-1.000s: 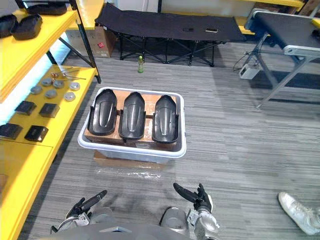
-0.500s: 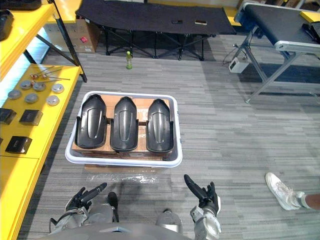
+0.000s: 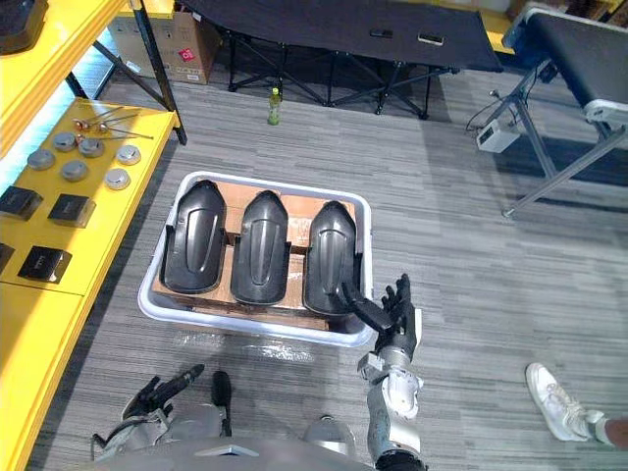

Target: Walk over and take three plastic housings, then place them on the shelf

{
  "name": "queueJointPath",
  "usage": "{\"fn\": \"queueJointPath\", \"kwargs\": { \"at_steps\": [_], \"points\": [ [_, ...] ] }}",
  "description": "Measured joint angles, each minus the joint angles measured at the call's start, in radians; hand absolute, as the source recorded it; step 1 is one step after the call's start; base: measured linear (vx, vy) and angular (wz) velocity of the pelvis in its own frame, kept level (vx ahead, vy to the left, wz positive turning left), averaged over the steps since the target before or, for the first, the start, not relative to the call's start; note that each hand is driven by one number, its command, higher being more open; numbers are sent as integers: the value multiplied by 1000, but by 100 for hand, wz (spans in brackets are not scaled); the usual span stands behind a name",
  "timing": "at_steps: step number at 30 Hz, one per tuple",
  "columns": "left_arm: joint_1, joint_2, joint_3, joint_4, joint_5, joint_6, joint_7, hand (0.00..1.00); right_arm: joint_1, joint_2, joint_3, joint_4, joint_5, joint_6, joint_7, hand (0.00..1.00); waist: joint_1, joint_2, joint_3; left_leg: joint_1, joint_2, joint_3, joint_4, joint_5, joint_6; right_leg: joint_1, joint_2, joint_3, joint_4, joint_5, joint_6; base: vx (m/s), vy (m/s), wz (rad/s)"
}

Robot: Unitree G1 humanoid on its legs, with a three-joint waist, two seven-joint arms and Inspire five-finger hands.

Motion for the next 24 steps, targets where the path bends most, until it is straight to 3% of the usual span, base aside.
{"fn": "queueJointPath", "kwargs": {
  "at_steps": [7, 10, 13, 16, 22, 24],
  "points": [
    [25, 9, 40, -2, 74, -31, -19, 100, -80, -48, -39, 6, 59, 67, 4, 100, 24, -9, 29, -66, 0, -40, -10, 28, -12, -40, 5, -7, -1, 0, 1, -76, 2, 12],
    [25, 11, 46, -11, 76, -44, -32, 100, -194, -121, -43, 7, 58, 106, -39, 100, 32, -10, 90, -115, -1, -69, -19, 59, -10, -75, 7, -16, -3, -2, 2, -174, 8, 22],
    [21, 13, 67, -51, 76, -44, -46, 100, -293, -168, -58, 30, 58, 146, -81, 100, 72, -28, 131, -175, -5, -89, -3, 81, -10, -116, 7, -15, 1, -43, 11, -166, -5, 17],
    [17, 21, 69, -80, 73, -45, -63, 100, -399, -226, -58, 93, 65, 190, -113, 100, 90, -36, 168, -212, 12, -114, 2, 112, -11, -152, 23, -24, 27, -53, -5, -131, -44, 19],
    [6, 58, 76, -123, 64, -63, -82, 100, -489, -311, -71, 94, 90, 206, -125, 100, 107, -80, 223, -271, 28, -118, 39, 120, -15, -199, 41, -2, 37, -39, -12, -42, -32, -1],
    [1, 63, 76, -126, 64, -65, -87, 100, -515, -343, -71, 100, 98, 216, -123, 100, 105, -81, 224, -294, 31, -118, 54, 117, -14, -217, 44, 0, 39, -37, -16, -28, -27, -6]
  ]
}}
